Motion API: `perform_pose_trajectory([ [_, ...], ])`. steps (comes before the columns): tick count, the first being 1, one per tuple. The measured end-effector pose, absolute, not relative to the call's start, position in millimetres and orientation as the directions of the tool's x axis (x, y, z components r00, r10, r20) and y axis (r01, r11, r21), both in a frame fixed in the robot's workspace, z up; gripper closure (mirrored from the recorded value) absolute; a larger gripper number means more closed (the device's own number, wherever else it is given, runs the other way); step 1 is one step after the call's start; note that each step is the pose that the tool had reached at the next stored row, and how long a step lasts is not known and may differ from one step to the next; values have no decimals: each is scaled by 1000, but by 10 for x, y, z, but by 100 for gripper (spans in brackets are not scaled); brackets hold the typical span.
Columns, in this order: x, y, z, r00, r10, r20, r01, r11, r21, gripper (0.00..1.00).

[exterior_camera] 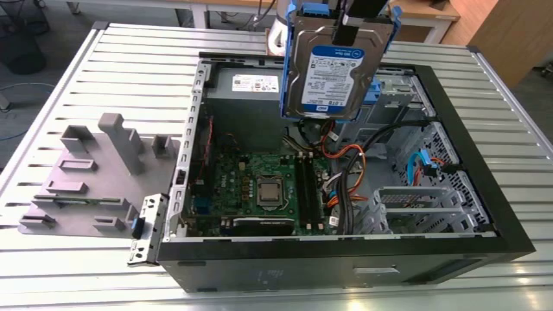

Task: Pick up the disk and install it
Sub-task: 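Pick up the disk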

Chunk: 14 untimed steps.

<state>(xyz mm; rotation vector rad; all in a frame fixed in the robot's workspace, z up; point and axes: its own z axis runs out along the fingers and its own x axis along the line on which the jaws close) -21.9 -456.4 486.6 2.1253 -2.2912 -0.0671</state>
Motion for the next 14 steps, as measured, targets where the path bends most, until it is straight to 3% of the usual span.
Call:
perform_pose_trajectory([
  [14,-219,-4907,4867,-75,-997,12,-996,76,40,65],
])
